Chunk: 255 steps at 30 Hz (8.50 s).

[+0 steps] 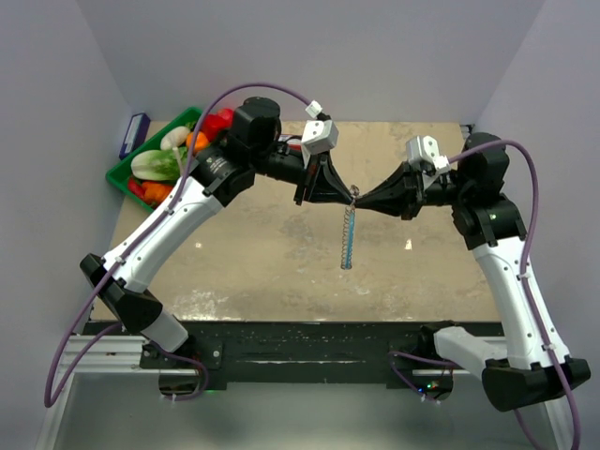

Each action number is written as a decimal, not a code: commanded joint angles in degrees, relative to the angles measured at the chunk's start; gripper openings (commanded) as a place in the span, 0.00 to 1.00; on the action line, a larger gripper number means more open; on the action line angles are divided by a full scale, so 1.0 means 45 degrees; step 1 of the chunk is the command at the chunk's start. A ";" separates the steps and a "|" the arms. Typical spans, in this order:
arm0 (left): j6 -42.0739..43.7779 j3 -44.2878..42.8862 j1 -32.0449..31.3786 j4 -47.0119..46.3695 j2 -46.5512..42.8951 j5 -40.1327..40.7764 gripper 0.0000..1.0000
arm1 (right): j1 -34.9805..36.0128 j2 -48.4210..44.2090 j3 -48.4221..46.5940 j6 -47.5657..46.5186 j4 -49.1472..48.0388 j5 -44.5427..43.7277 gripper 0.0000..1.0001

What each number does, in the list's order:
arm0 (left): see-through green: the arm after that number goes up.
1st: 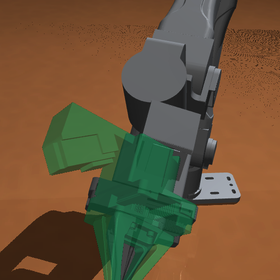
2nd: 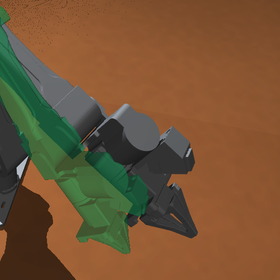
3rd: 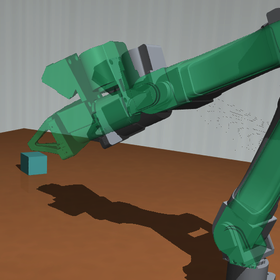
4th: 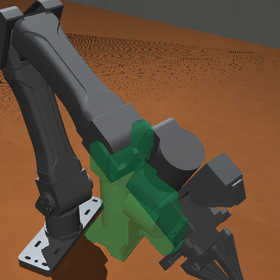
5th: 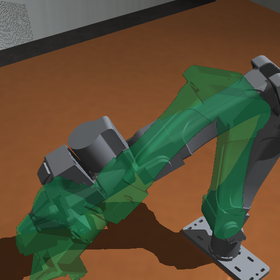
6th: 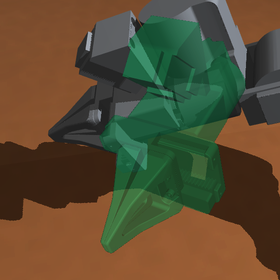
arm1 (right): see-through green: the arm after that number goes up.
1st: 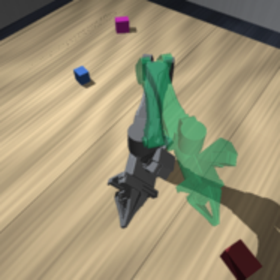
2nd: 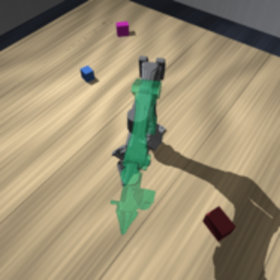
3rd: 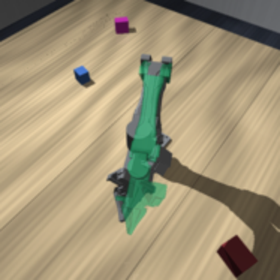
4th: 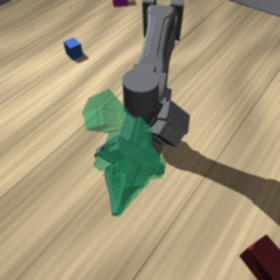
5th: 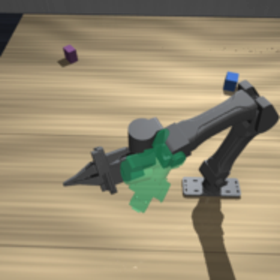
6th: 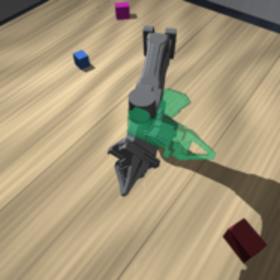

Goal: Remove the keys from the keyring

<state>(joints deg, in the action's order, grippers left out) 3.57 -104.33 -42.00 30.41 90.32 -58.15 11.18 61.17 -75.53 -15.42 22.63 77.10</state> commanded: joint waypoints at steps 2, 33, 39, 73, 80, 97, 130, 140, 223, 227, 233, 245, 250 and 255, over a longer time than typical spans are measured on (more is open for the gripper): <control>-0.0247 -0.0077 0.0017 -0.0802 0.0045 -0.0203 0.00 | -0.0004 0.0099 0.0104 0.0925 -0.1045 0.0581 0.00; 0.0632 0.0158 0.0017 -0.0176 -0.0131 0.2354 0.32 | 0.0133 0.2969 -0.6009 -0.6241 1.0888 -0.3519 0.00; 0.0593 -0.0095 -0.0042 -0.0177 0.0064 0.2083 0.33 | 0.0367 0.3126 -0.6029 -0.6650 1.1376 -0.3910 0.00; 0.1628 -0.0760 -0.1585 0.0898 0.1217 0.3196 0.00 | 0.0992 0.3224 -0.6146 -0.6983 1.1885 -0.5005 0.00; 0.1433 -0.0779 -0.1585 0.0683 0.1140 0.3021 0.00 | 0.0992 0.2893 -0.6185 -0.7062 1.1709 -0.5044 0.00; 0.0300 -0.0741 -0.0570 -0.0196 0.0475 0.1478 0.00 | 0.0816 0.0198 -0.3709 -0.6104 0.7687 -0.6000 0.45; -0.1165 -0.0116 0.0017 -0.1446 0.0670 0.0578 0.00 | 0.0836 -0.1073 -0.0677 -0.5674 0.4150 -0.5825 0.25; -0.1302 -0.0115 0.0017 -0.1563 0.0768 0.0500 0.00 | 0.0894 -0.0936 -0.1048 -0.5792 0.4306 -0.5688 0.27; -0.2180 0.0412 0.0602 -0.2520 0.0435 -0.0026 0.00 | -0.2367 -0.0526 0.1725 0.1649 -0.2451 0.1247 0.51; -0.2589 0.0568 0.0602 -0.2968 0.0611 -0.0066 0.00 | -0.2172 -0.0565 0.1900 0.2526 -0.3484 0.0759 0.49; -0.3079 0.0880 0.0447 -0.3556 0.0924 -0.0105 0.00 | -0.2055 -0.0507 0.2252 0.4031 -0.4990 0.0347 0.47; -0.2943 0.0041 0.0017 -0.3282 0.1530 -0.0183 0.00 | -0.1684 -0.0429 0.2253 0.2865 -0.4289 -0.0707 0.40; -0.2865 0.0021 -0.0003 -0.3204 0.1510 -0.0203 0.00 | -0.1703 -0.0468 0.2233 0.2081 -0.3333 -0.1097 0.39; -0.2825 -0.0018 -0.0003 -0.3184 0.1471 -0.0202 0.00 | -0.1703 -0.0565 0.2350 0.1318 -0.2316 -0.1216 0.34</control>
<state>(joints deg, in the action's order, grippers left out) -8.95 -101.23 -41.80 18.22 97.71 -57.45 3.38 59.27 -65.14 -5.41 7.99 72.97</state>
